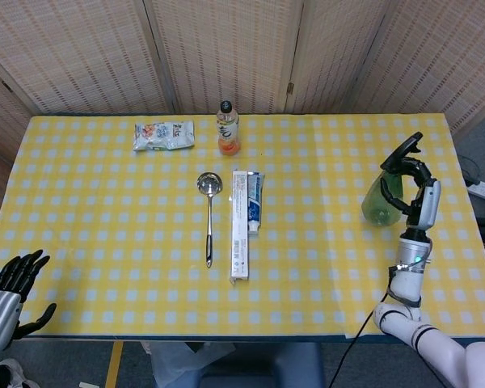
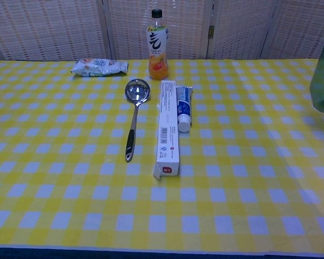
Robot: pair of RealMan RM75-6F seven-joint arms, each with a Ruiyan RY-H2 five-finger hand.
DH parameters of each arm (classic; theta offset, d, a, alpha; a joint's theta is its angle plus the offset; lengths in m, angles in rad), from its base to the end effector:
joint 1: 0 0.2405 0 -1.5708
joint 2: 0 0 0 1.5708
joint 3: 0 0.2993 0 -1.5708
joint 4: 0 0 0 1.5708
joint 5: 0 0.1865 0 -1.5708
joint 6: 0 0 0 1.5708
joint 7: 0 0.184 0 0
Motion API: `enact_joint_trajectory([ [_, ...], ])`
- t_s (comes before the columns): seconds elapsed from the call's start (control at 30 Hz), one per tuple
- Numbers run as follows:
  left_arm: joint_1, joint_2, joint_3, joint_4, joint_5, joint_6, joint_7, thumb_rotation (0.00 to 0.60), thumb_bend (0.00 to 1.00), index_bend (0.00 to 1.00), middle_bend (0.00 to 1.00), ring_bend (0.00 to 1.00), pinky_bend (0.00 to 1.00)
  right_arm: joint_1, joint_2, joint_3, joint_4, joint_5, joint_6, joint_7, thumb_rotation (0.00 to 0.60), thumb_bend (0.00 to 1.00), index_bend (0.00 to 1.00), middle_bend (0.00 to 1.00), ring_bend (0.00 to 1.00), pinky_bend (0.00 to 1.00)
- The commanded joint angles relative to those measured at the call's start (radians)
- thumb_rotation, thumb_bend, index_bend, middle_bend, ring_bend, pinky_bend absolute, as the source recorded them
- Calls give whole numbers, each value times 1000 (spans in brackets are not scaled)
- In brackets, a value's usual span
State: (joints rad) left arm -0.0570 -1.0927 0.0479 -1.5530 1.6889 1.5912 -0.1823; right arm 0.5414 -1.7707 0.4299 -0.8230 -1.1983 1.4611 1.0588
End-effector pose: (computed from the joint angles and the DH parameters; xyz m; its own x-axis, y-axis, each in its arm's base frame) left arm -0.3271 0.1926 0.1996 0.3091 0.0311 0.9505 0.9395 -0.1654 -0.3001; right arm -0.3034 -0.4148 0.1184 -0.6810 0.3227 0.6574 -0.7320 -0.3263 -0.5981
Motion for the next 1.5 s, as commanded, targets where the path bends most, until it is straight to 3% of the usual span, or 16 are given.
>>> enact_joint_trajectory([
  [0.03, 0, 2, -1, 2, -2, 1, -6, 600, 390, 0, 57, 71, 0, 20, -118, 41, 154, -13, 19, 138, 600, 334, 704, 442, 551, 615],
  [0.27, 1, 5, -3, 8, -9, 1, -22, 600, 391, 0, 57, 71, 0, 55, -201, 64, 295, 6, -51, 250, 600, 334, 691, 426, 540, 607],
  [0.63, 3, 5, -5, 9, -13, 3, -19, 600, 391, 5, 57, 71, 0, 74, -231, 78, 376, 15, -119, 339, 600, 334, 675, 409, 524, 577],
  [0.97, 6, 7, -5, 6, -10, 9, -17, 600, 390, 10, 57, 71, 0, 58, -234, 27, 406, -36, -95, 337, 600, 334, 464, 287, 442, 434],
  [1.5, 9, 9, -5, 4, -9, 11, -14, 600, 391, 20, 57, 71, 0, -4, -212, 0, 395, -51, -73, 346, 600, 334, 211, 204, 367, 307],
])
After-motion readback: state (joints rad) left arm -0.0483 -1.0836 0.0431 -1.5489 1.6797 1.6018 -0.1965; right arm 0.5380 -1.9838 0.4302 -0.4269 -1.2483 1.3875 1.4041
